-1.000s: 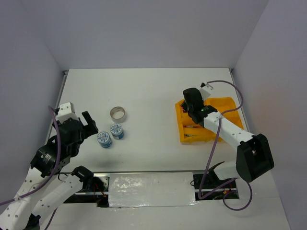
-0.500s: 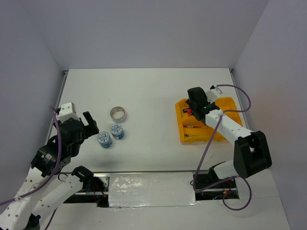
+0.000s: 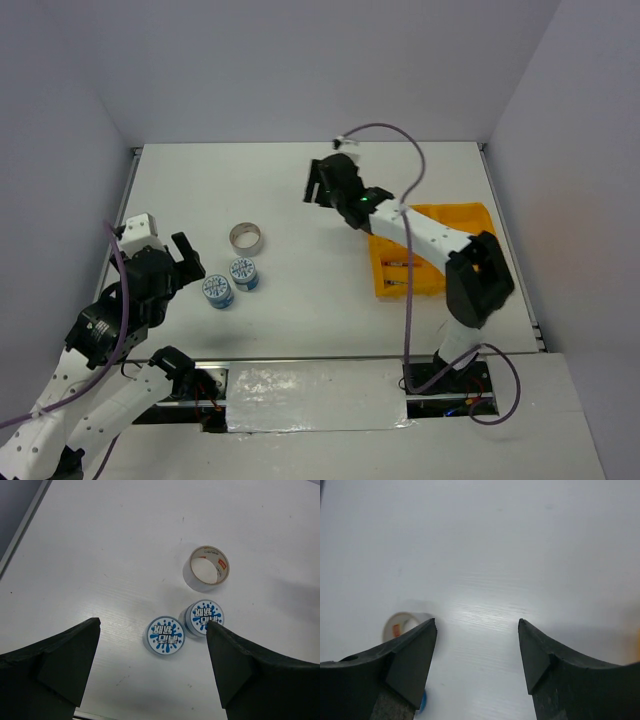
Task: Sort the stationery into containers
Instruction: Pick up the stationery from the center of the board.
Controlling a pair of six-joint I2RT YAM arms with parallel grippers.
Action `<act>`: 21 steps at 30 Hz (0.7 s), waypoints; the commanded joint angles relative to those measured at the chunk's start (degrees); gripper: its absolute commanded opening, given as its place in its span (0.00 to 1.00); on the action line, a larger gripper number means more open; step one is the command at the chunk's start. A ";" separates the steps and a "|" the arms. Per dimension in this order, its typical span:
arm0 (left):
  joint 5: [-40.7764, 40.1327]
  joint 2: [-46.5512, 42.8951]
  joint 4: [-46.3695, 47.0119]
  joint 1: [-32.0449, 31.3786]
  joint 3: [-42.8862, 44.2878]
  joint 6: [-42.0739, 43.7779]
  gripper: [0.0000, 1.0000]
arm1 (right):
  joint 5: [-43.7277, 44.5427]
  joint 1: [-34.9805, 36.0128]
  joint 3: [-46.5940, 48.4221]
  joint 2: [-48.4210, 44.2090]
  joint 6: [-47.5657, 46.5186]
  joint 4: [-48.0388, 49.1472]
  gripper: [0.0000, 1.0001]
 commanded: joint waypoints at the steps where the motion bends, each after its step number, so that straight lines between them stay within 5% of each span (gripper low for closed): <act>1: -1.64 -0.92 1.19 0.23 0.24 -0.60 0.99 | -6.07 5.83 10.44 9.03 -7.81 -4.72 0.73; 16: -1.12 -0.39 1.36 0.31 0.24 -0.16 0.99 | -11.71 12.35 37.44 36.47 -5.71 -13.32 0.68; 21: -0.24 -0.83 1.89 0.31 0.15 0.37 0.99 | -8.11 13.23 37.79 38.06 -6.32 -15.97 0.48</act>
